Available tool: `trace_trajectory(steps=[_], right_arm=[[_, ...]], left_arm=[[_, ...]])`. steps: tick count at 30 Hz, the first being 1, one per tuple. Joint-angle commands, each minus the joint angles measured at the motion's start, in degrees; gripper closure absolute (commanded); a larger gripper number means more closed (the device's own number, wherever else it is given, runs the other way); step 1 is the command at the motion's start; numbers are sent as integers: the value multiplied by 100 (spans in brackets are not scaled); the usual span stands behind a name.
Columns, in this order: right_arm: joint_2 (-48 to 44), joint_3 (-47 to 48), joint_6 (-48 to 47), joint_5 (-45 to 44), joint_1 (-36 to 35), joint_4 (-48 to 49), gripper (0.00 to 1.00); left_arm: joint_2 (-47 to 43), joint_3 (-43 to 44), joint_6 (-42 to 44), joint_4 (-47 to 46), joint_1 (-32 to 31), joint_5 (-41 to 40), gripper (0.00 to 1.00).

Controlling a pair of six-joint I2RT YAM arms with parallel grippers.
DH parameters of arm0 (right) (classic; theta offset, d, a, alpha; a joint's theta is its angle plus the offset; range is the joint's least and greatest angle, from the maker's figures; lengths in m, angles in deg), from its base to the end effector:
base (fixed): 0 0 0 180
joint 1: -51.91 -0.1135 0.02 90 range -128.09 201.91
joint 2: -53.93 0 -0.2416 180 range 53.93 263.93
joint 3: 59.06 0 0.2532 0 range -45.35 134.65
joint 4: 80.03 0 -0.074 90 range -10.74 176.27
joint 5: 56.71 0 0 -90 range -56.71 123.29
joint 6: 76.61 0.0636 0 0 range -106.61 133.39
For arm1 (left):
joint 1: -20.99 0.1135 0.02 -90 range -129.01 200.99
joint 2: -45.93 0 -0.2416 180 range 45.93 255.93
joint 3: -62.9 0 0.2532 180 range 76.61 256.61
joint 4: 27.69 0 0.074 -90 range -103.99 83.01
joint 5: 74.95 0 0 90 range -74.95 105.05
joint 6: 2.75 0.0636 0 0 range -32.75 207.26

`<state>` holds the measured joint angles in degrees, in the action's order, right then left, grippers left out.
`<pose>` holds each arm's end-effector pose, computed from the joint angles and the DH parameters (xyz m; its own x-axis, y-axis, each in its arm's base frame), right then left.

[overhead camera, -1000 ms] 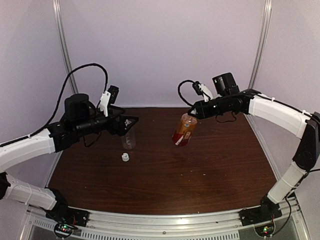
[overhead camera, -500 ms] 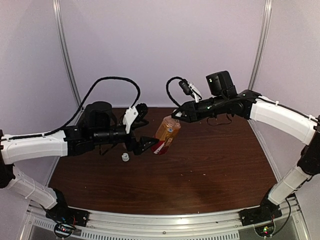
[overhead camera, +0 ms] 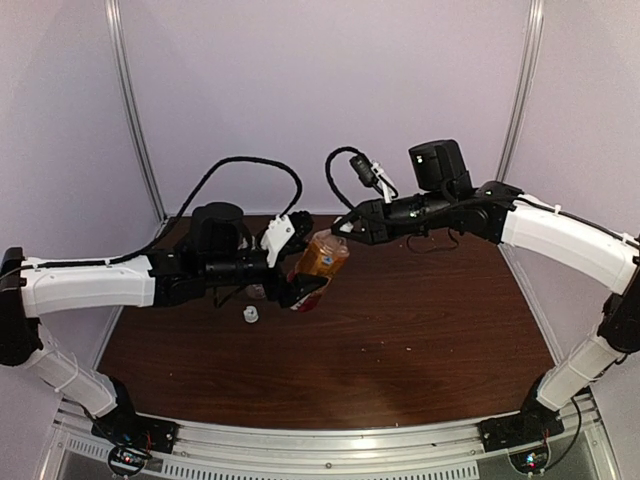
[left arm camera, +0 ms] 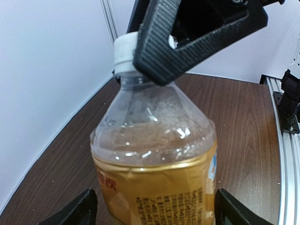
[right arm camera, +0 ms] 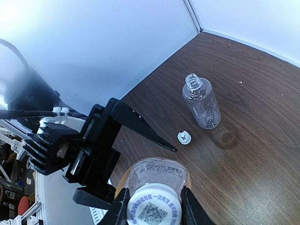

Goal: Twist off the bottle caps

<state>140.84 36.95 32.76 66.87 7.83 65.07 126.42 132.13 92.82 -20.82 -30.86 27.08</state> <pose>0.2423 0.2836 0.3395 -0.6058 -0.2020 -0.7695 -0.7805 0.3382 0.5257 0.2106 -0.2896 0.2600 -0.1048 0.2871 -0.9522 0.9059 0.4225 0.0277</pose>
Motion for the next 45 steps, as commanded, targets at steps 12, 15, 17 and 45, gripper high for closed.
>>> trace_trajectory(steps=[12, 15, 17, 45], right_arm=[[-166, 297, -21, -405, -222, 45, 95], [-133, 296, -21, -388, -241, 45, 95], [-109, 301, -22, -379, -258, 39, 95], [-588, 21, -236, -475, -275, 449, 20]], left_arm=[[244, 271, -204, -359, -26, -103, 24], [250, 257, -231, -405, -27, -100, 26], [261, 281, -231, -381, -22, -89, 29], [128, -387, -1092, -1787, -26, 761, 61]])
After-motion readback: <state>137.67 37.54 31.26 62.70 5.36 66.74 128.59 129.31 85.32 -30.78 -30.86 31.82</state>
